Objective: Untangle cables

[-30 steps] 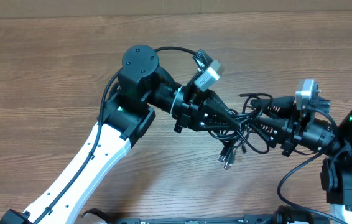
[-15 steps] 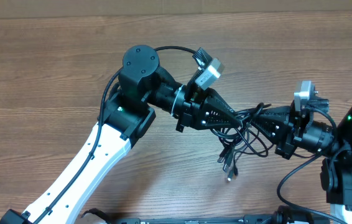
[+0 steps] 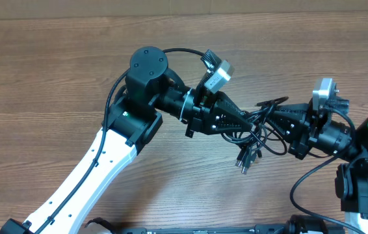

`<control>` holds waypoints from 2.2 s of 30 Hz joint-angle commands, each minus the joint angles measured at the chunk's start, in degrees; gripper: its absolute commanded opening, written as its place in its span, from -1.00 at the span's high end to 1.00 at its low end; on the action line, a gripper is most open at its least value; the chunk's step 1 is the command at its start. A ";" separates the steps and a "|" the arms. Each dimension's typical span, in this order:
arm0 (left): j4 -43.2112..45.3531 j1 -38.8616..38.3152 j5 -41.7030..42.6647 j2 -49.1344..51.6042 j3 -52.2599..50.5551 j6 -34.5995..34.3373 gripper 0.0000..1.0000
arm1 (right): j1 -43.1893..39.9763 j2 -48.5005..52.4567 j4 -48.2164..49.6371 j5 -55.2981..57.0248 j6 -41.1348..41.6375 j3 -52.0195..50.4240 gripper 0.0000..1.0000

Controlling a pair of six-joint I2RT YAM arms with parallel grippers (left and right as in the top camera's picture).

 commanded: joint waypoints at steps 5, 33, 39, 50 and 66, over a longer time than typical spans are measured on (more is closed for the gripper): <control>-2.47 -0.81 0.52 -0.66 0.52 3.85 0.92 | 0.15 -0.39 -0.42 9.70 5.25 0.81 0.92; -2.19 -0.76 2.03 -0.66 0.52 3.82 0.92 | 0.15 -0.42 -15.45 36.85 5.18 0.81 0.93; -2.21 0.46 1.60 -0.66 0.52 3.82 0.92 | 0.15 -0.42 -18.84 36.83 5.18 0.81 0.93; -2.34 3.96 1.62 -0.66 0.52 3.82 0.92 | 0.15 -0.42 -21.33 27.67 5.18 0.83 0.67; -17.00 12.41 -1.55 -0.66 0.52 10.38 0.92 | 0.15 -0.48 -24.15 18.88 5.20 0.83 -0.38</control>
